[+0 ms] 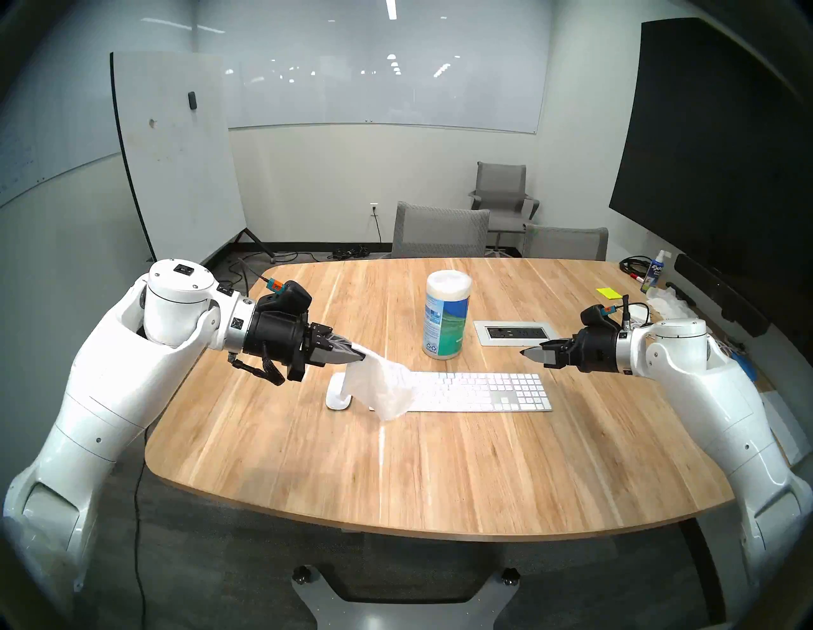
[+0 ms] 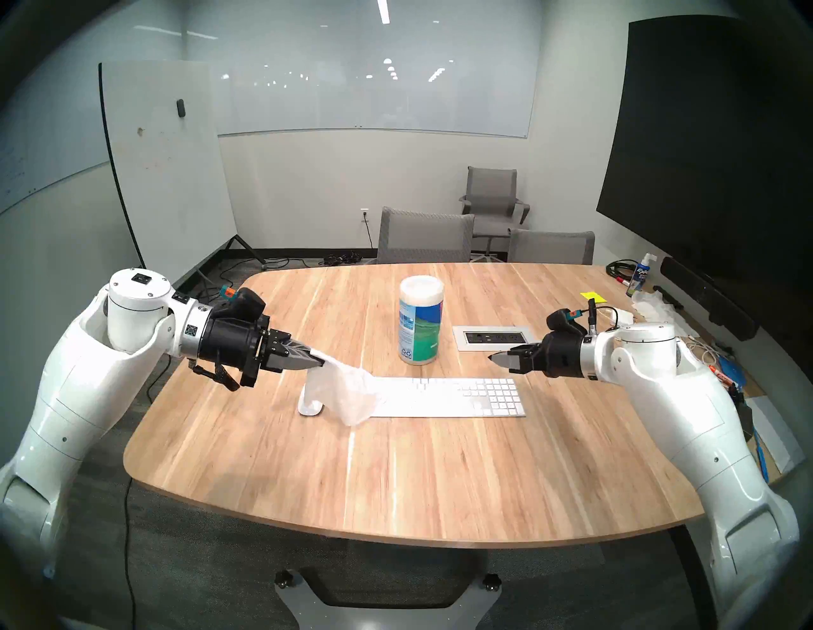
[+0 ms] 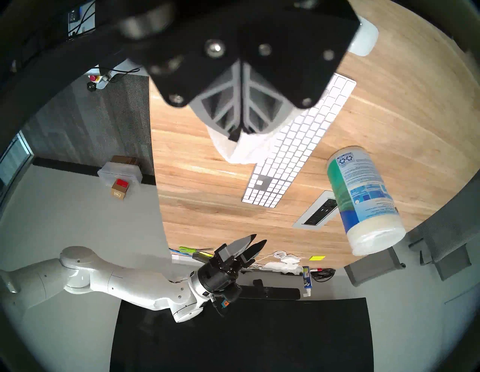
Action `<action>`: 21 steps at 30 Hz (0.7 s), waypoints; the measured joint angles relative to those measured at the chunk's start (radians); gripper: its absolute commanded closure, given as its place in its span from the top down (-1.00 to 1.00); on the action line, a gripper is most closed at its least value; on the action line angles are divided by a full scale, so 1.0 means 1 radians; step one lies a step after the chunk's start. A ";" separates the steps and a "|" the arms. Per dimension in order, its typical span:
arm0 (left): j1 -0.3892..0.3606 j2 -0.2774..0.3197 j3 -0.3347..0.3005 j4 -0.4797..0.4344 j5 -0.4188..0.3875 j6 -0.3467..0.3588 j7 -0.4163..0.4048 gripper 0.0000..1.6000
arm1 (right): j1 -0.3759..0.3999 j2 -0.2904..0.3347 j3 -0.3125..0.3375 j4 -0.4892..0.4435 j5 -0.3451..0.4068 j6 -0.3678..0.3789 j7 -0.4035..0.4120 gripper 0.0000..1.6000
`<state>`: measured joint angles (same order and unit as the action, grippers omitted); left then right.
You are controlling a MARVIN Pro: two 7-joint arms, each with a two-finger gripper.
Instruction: Wipe the keyboards and mice with a disinfecting wipe, then set the wipe down
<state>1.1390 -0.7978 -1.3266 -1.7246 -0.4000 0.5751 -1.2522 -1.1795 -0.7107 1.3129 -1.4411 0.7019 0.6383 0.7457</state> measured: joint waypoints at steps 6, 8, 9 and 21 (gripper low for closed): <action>0.000 0.004 -0.013 0.003 -0.008 -0.007 -0.007 -1.00 | 0.042 0.016 -0.059 0.058 -0.067 -0.063 0.086 1.00; 0.000 0.005 -0.017 0.004 -0.010 -0.009 -0.009 -1.00 | 0.053 0.017 -0.073 0.074 -0.085 -0.080 0.105 1.00; 0.000 0.006 -0.018 0.004 -0.011 -0.009 -0.010 -1.00 | 0.057 0.018 -0.076 0.079 -0.091 -0.086 0.111 1.00; -0.001 0.009 -0.029 0.004 -0.018 -0.014 -0.015 -1.00 | 0.099 0.007 -0.089 0.139 -0.132 -0.138 0.166 1.00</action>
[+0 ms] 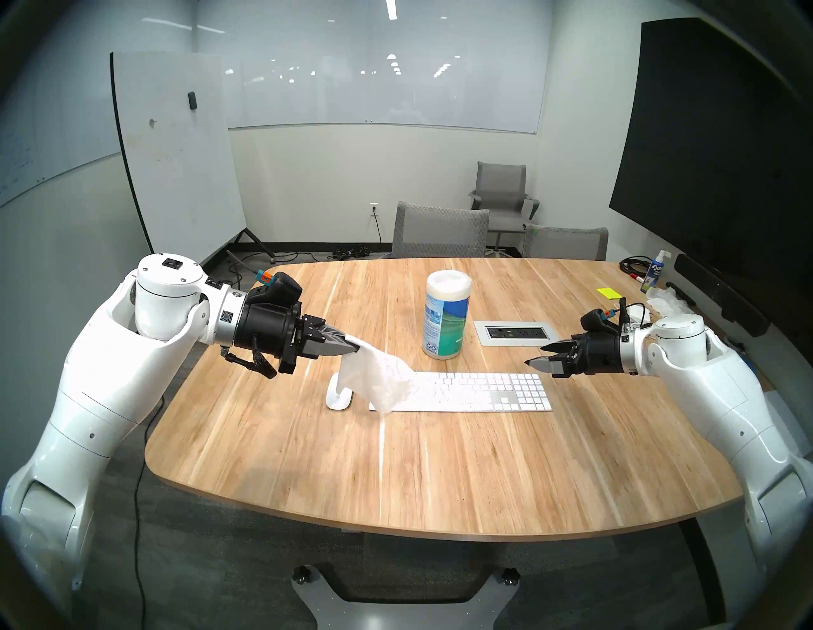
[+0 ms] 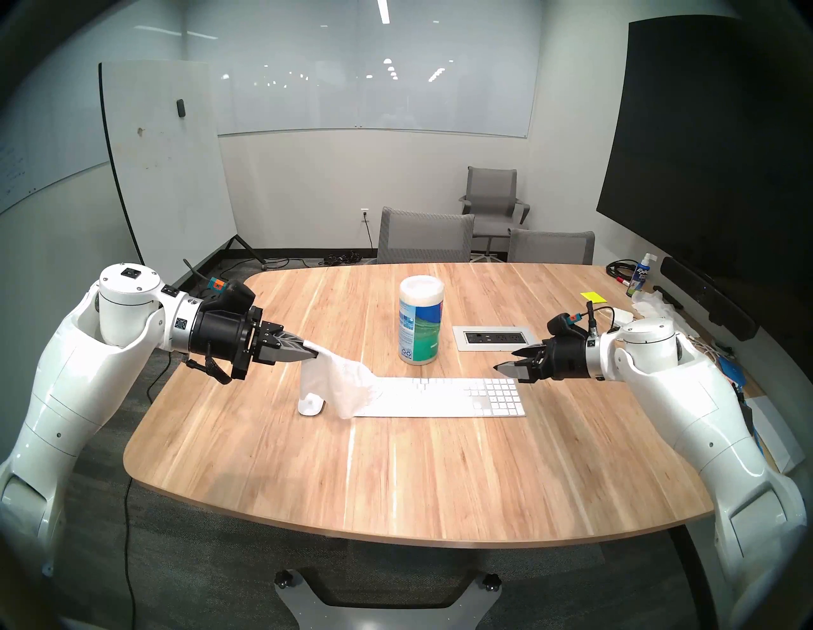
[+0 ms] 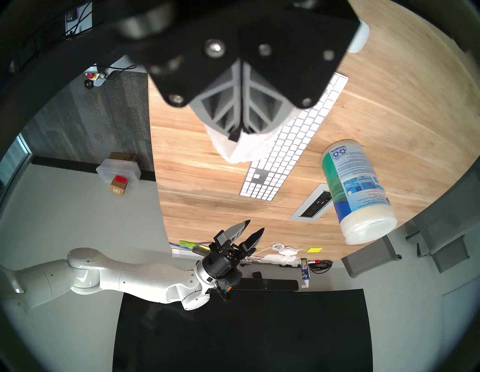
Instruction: Wipe the keyboards and mice with a disinfecting wipe, then set the wipe down
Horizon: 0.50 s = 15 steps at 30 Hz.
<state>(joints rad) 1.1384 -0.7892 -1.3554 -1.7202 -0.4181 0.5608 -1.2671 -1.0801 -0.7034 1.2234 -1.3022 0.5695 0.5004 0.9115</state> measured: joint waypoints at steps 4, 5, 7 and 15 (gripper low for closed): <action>0.000 0.000 -0.002 0.000 -0.002 -0.001 -0.001 -1.00 | 0.007 -0.007 0.000 0.007 -0.002 -0.007 0.011 1.00; 0.000 0.000 -0.002 0.000 -0.002 -0.001 -0.001 -1.00 | 0.008 -0.009 0.001 0.007 -0.002 -0.008 0.014 1.00; 0.000 0.000 -0.003 0.000 -0.003 -0.001 -0.001 -1.00 | 0.010 -0.011 0.001 0.007 -0.002 -0.010 0.018 1.00; 0.000 -0.005 -0.006 0.000 -0.008 0.004 0.000 -1.00 | 0.015 -0.017 0.001 0.007 -0.002 -0.014 0.027 1.00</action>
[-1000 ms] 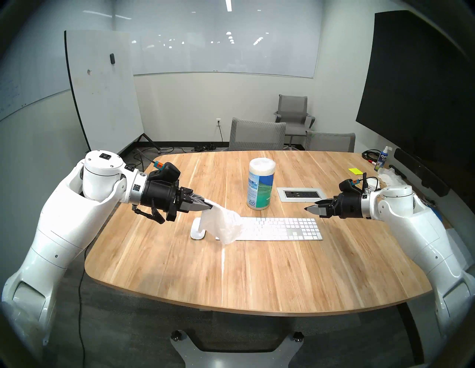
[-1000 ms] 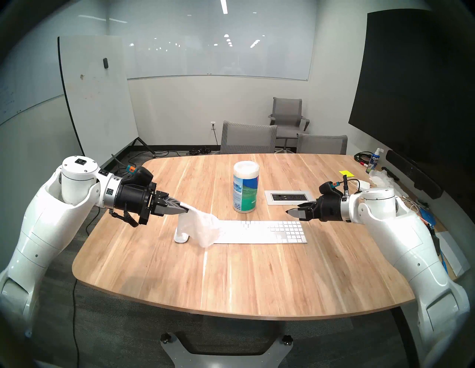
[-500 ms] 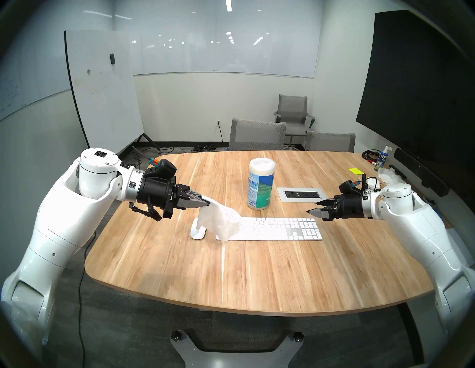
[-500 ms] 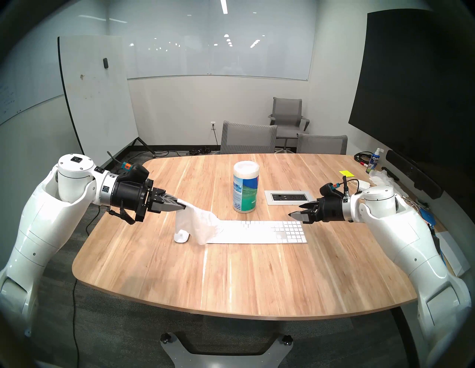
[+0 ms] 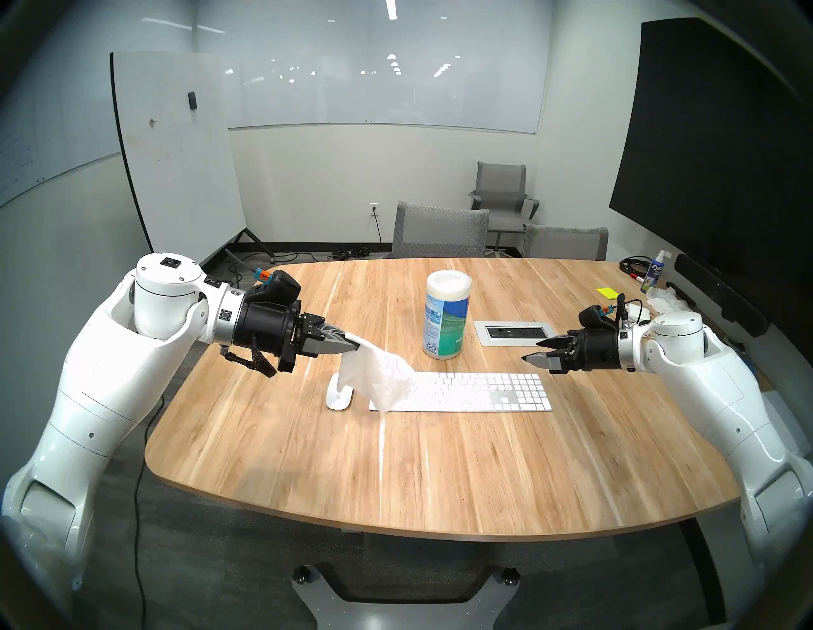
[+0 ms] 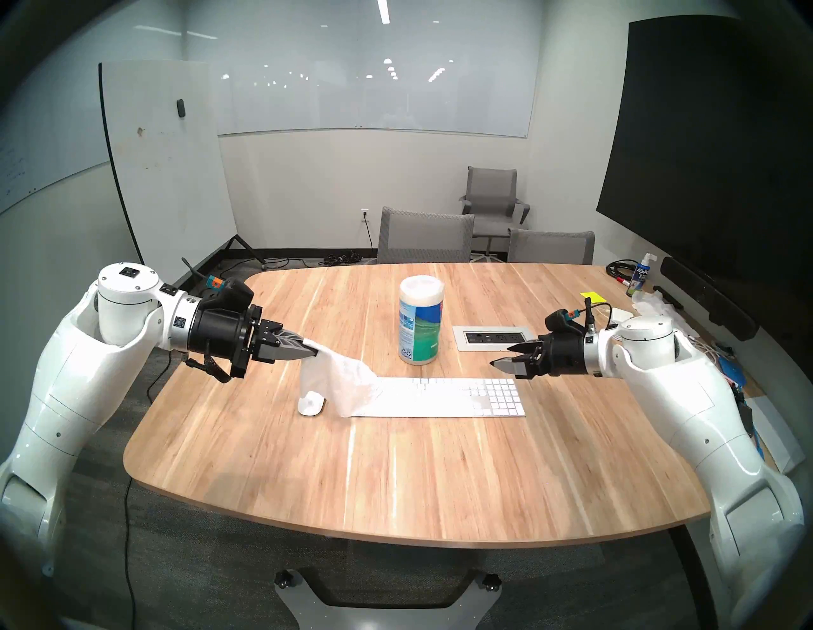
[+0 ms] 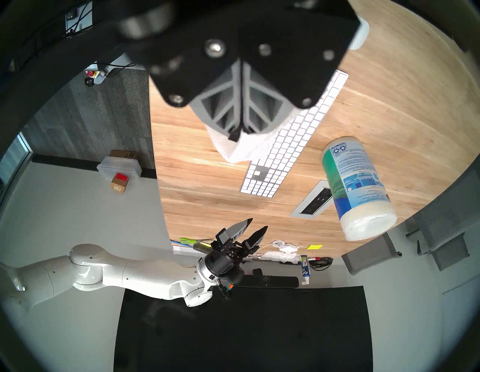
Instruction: Wipe the keyboards and mice with a disinfecting wipe, then set the wipe down
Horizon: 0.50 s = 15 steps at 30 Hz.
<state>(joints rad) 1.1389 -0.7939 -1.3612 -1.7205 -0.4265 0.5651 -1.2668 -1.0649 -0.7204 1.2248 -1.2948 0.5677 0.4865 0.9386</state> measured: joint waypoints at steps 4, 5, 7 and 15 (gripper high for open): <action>0.003 -0.001 -0.002 -0.001 -0.002 0.010 0.009 -1.00 | 0.002 0.000 0.000 0.000 -0.001 -0.001 0.002 1.00; 0.005 -0.001 -0.003 -0.001 -0.002 0.012 0.011 -1.00 | 0.002 0.000 0.000 0.000 -0.001 -0.001 0.003 1.00; 0.008 0.000 -0.005 -0.001 -0.003 0.014 0.013 -1.00 | 0.003 0.000 0.001 0.000 -0.001 -0.001 0.003 1.00; 0.030 0.019 -0.022 -0.007 -0.011 0.026 0.023 -1.00 | 0.004 0.001 0.001 0.000 -0.002 -0.002 0.005 1.00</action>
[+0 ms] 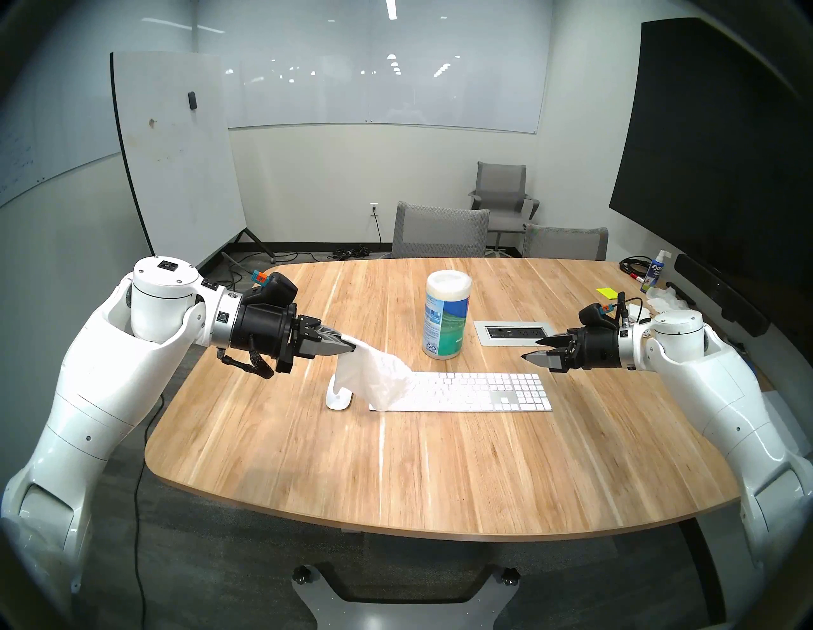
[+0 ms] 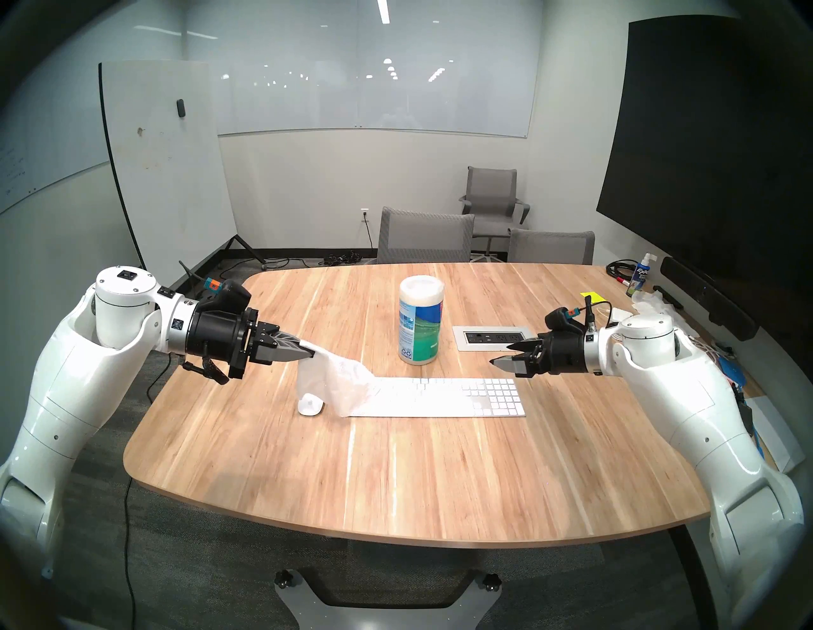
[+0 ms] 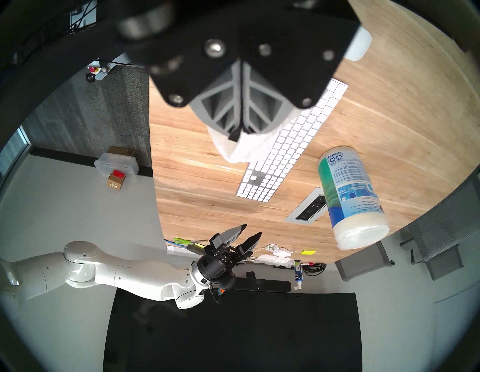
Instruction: Wipe the keyboards and mice with a disinfecting wipe, then set the wipe down
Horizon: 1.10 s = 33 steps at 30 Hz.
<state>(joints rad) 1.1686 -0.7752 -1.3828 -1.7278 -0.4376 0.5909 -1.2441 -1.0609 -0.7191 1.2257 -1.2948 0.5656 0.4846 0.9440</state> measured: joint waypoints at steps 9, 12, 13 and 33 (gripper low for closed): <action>0.046 0.038 -0.041 -0.019 -0.022 0.013 0.015 -1.00 | 0.001 0.001 0.000 0.000 -0.001 0.000 0.001 1.00; 0.057 0.045 -0.048 -0.019 -0.025 0.013 0.016 -1.00 | 0.001 0.001 0.000 0.000 -0.001 0.000 0.001 1.00; 0.062 0.048 -0.051 -0.017 -0.027 0.013 0.016 -1.00 | 0.001 0.001 0.000 0.000 -0.001 -0.001 0.001 1.00; 0.046 0.097 -0.029 0.164 -0.018 -0.008 -0.006 -1.00 | 0.002 0.001 0.001 0.000 -0.002 -0.001 0.002 1.00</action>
<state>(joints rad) 1.2144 -0.6784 -1.4118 -1.5638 -0.4553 0.5830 -1.2503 -1.0593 -0.7181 1.2262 -1.2946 0.5640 0.4840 0.9460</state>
